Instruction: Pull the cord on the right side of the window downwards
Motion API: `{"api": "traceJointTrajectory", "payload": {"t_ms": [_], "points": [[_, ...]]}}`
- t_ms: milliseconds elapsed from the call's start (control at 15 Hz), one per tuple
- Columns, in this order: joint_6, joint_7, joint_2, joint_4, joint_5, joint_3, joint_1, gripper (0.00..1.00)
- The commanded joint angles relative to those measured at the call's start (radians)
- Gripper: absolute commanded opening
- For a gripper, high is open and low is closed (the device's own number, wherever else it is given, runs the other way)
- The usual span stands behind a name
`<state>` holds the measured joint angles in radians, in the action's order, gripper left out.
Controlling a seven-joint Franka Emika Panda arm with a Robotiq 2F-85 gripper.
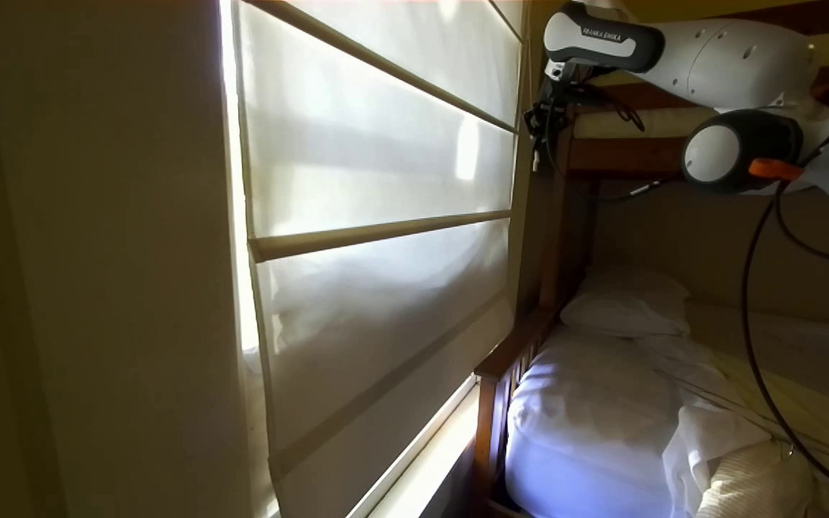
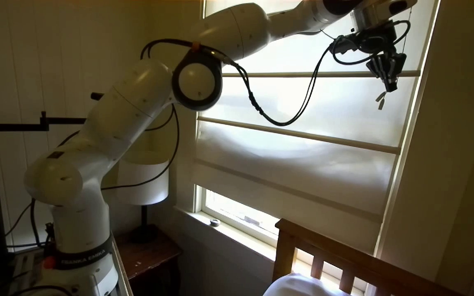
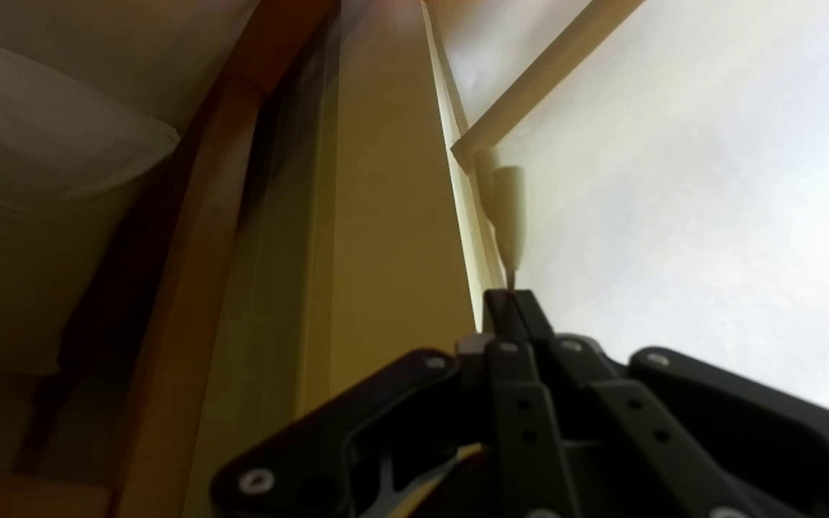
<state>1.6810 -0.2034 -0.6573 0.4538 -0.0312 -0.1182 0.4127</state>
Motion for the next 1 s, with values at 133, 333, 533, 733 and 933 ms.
{"api": "traceJointTrajectory", "payload": {"t_ms": [133,333,533,733,933], "points": [[-0.055,0.007,-0.068,0.014,-0.066,0.028,0.062,0.00],[-0.085,-0.010,-0.107,-0.004,-0.135,0.055,0.115,0.00],[-0.137,-0.021,-0.136,0.000,-0.173,0.066,0.160,0.00],[-0.203,-0.030,-0.164,0.002,-0.199,0.080,0.193,0.00],[-0.283,-0.040,-0.192,0.001,-0.221,0.093,0.212,0.00]]}}
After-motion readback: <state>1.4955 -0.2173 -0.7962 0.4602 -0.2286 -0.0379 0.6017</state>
